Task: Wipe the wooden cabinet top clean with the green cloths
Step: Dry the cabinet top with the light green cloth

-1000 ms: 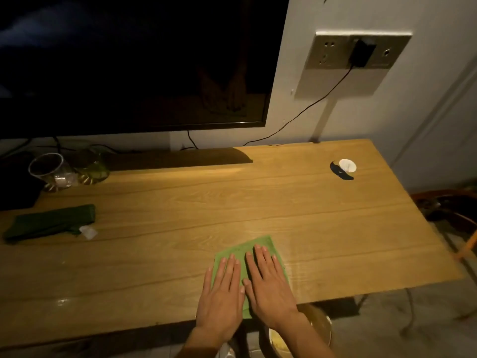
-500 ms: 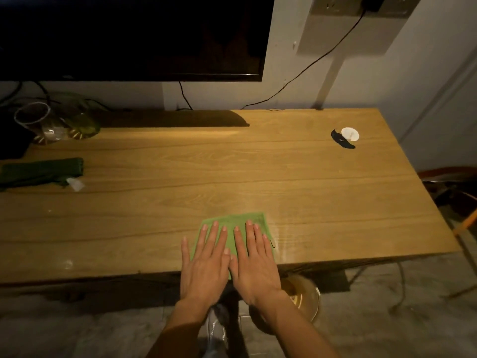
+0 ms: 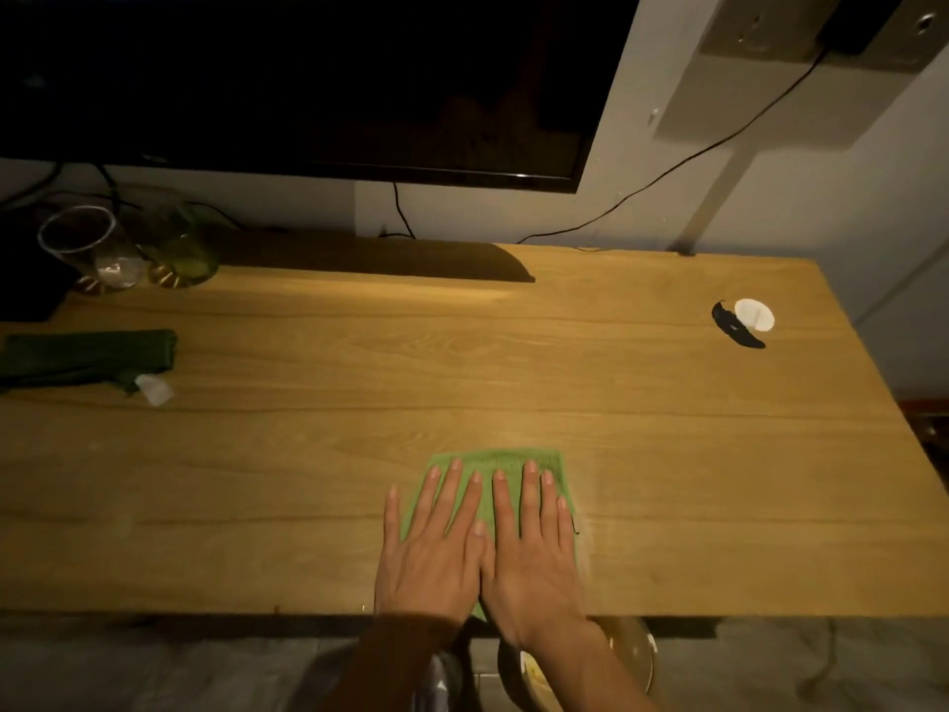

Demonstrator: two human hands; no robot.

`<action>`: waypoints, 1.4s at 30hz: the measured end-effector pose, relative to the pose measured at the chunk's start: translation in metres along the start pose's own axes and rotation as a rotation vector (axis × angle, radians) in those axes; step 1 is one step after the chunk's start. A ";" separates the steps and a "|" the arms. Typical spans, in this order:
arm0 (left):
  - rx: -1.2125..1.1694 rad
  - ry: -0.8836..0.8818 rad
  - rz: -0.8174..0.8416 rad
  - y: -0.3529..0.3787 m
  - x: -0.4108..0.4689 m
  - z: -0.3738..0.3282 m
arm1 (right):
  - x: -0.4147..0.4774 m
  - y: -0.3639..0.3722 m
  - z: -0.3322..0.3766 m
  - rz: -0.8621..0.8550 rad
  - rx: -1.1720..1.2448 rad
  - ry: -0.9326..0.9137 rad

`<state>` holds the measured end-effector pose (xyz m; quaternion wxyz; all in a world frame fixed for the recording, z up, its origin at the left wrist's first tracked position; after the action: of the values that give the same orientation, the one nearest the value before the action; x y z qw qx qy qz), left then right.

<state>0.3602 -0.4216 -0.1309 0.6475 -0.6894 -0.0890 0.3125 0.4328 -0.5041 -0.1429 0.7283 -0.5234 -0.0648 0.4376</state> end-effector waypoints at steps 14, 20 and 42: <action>0.090 0.045 -0.246 -0.092 0.314 0.055 | 0.315 -0.121 0.013 -0.034 -0.054 -0.022; 0.145 0.018 -0.121 -0.090 0.364 0.057 | 0.359 -0.134 0.008 -0.076 -0.016 -0.017; -0.035 0.023 -0.235 -0.017 0.092 -0.009 | 0.085 -0.049 -0.031 0.006 0.065 -0.011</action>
<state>0.4418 -0.3780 -0.1440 0.6684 -0.6890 -0.1673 0.2249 0.5298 -0.4694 -0.1474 0.7432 -0.4973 -0.0528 0.4445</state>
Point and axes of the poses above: each hand's wrist, its own x-axis towards the middle knuckle, its own y-axis out of the palm, z = x × y, the point moved 6 cm from there along x, towards the middle knuckle, and after that the axes turned 15 degrees about x, right-handed, at the moved point
